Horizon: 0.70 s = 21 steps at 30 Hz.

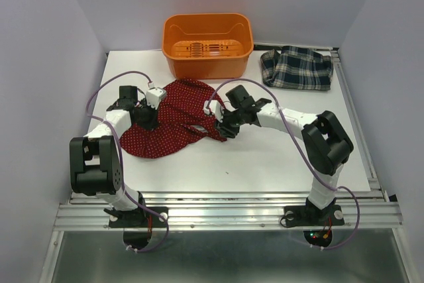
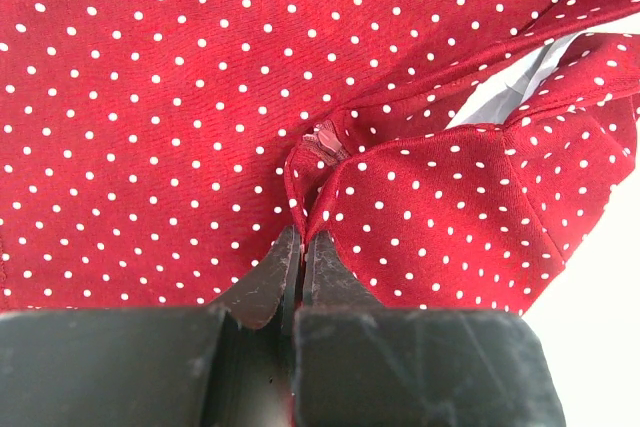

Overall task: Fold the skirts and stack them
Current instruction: Flatten the skirt out

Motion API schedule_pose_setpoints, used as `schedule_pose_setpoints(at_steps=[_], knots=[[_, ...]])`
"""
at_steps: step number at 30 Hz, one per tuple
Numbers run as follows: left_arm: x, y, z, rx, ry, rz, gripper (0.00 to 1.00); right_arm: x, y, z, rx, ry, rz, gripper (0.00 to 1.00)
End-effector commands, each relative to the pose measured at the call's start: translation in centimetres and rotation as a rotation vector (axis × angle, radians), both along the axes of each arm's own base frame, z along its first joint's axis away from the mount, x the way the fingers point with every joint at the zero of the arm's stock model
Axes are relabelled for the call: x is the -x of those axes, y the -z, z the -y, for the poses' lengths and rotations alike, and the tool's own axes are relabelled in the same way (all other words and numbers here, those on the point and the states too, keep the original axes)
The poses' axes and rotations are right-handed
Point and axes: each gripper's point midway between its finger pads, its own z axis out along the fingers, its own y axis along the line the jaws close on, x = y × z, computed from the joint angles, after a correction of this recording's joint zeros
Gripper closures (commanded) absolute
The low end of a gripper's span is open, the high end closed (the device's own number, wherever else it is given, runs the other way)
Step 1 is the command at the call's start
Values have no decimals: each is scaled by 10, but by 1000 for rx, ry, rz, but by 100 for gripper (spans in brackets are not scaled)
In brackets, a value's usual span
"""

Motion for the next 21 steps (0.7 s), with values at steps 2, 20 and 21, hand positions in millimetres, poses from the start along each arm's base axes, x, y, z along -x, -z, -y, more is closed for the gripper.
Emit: schedule_pose_setpoints(at_steps=[2,20,21], knots=[[-8,-14,1,8,16,56,100,2,-10,-10,-36,-21,16,59],[-7,-13,1,13,23,57,100,6,-2,-5,-2,-10,51,59],[-7,-13,2,14,23,57,100,5,2,-5,11,-7,68,62]])
